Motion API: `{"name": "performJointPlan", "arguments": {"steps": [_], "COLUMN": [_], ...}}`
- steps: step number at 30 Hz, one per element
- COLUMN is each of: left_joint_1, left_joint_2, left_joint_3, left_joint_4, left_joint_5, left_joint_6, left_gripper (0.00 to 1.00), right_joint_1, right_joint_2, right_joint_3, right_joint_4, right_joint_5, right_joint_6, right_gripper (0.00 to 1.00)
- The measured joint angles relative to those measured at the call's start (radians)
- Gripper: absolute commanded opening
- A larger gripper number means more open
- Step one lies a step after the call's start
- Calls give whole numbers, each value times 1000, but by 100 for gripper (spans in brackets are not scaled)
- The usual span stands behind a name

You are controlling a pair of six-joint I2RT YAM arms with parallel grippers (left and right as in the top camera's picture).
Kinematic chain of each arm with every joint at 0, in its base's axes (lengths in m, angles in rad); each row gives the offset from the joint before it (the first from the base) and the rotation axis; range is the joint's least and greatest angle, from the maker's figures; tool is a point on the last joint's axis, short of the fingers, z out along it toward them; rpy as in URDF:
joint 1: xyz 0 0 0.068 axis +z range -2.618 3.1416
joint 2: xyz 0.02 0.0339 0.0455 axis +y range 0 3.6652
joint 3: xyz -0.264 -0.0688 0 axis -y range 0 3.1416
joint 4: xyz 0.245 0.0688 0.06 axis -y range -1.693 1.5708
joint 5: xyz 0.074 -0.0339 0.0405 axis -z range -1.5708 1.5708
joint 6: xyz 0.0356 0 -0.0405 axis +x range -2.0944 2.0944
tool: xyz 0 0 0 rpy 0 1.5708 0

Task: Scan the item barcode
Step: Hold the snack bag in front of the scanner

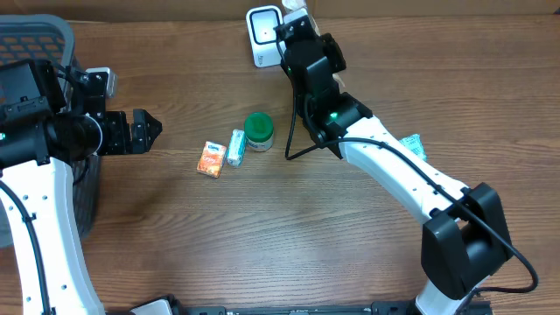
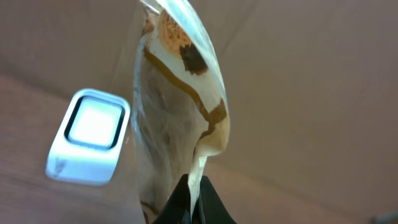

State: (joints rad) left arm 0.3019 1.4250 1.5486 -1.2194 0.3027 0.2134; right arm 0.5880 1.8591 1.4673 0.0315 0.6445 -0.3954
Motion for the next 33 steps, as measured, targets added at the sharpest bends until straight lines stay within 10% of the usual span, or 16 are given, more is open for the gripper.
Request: {"name": "performJointPlan", "arguments": {"steps": [15,33], "left_joint_1": [0,0], "left_joint_2": [0,0], "left_joint_3": [0,0], "left_joint_4": [0,0], "left_joint_5": [-3,-3], "left_joint_6": [0,0], "left_gripper": [99,100], "right_joint_1": [1,0], "right_joint_2": [269,376], "right_joint_3": [4,4], "right_joint_4": [547,581], "right_joint_5": [88,51], "right_joint_6": [-458,-602], "right_gripper": [4,4]}}
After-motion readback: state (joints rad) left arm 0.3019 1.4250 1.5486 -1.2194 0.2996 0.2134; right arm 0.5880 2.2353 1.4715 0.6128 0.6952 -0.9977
